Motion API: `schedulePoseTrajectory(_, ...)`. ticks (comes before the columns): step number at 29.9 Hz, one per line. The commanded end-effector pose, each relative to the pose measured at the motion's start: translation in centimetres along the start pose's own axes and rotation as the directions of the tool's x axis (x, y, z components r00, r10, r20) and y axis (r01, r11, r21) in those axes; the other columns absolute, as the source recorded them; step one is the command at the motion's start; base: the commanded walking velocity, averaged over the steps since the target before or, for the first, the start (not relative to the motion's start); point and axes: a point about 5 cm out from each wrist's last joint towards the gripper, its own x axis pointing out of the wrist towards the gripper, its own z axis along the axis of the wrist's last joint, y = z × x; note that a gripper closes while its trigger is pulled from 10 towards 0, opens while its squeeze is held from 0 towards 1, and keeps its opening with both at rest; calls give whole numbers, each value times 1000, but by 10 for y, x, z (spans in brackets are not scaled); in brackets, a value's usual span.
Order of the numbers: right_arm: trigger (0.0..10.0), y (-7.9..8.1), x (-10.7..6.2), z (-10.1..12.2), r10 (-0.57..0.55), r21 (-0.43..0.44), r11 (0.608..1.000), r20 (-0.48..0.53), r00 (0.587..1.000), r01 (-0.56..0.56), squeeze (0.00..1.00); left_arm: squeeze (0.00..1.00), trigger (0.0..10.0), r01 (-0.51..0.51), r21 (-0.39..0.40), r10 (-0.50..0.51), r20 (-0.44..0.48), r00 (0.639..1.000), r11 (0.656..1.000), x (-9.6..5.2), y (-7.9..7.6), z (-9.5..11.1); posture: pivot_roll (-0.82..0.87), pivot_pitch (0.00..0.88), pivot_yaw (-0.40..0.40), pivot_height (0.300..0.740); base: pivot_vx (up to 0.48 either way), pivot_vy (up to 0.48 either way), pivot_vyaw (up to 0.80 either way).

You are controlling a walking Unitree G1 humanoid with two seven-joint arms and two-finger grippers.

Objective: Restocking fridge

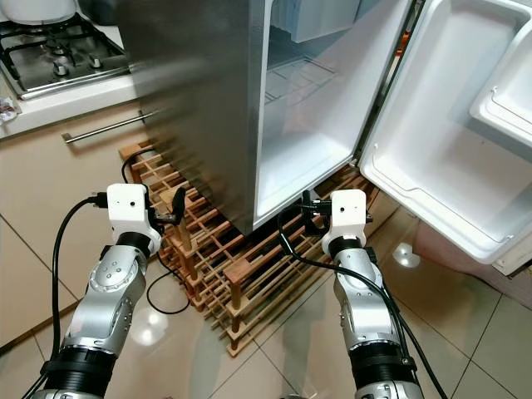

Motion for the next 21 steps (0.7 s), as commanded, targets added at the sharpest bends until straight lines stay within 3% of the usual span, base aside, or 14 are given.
schedulePoseTrajectory(1,10000,-1,-1,-2,-6,2,1000,-15,1000,6,0,0,10000,9,4,-9,11,1000,1000,0,-3,4,-49,0,-55,740,0,0,0)
schedulePoseTrajectory(5,10000,-1,-1,-3,-12,0,1000,-22,1000,12,0,0,10000,22,26,-23,42,999,999,-3,-5,8,-49,0,-52,740,0,0,0)
schedulePoseTrajectory(7,10000,-2,-1,-3,-15,-3,1000,-23,1000,15,0,0,10000,25,-24,-23,54,998,999,-5,-5,9,-49,0,-52,740,0,-300,600)
schedulePoseTrajectory(15,10000,-5,-1,-4,-18,-16,1000,-31,999,18,0,0,10000,6,-63,0,99,995,998,-8,-5,15,-48,0,-54,740,0,-480,754)
schedulePoseTrajectory(21,10000,-6,0,-5,-18,-22,1000,-37,999,17,0,0,10000,10,-12,-8,106,994,1000,-8,-7,16,-48,0,-54,740,0,-480,756)
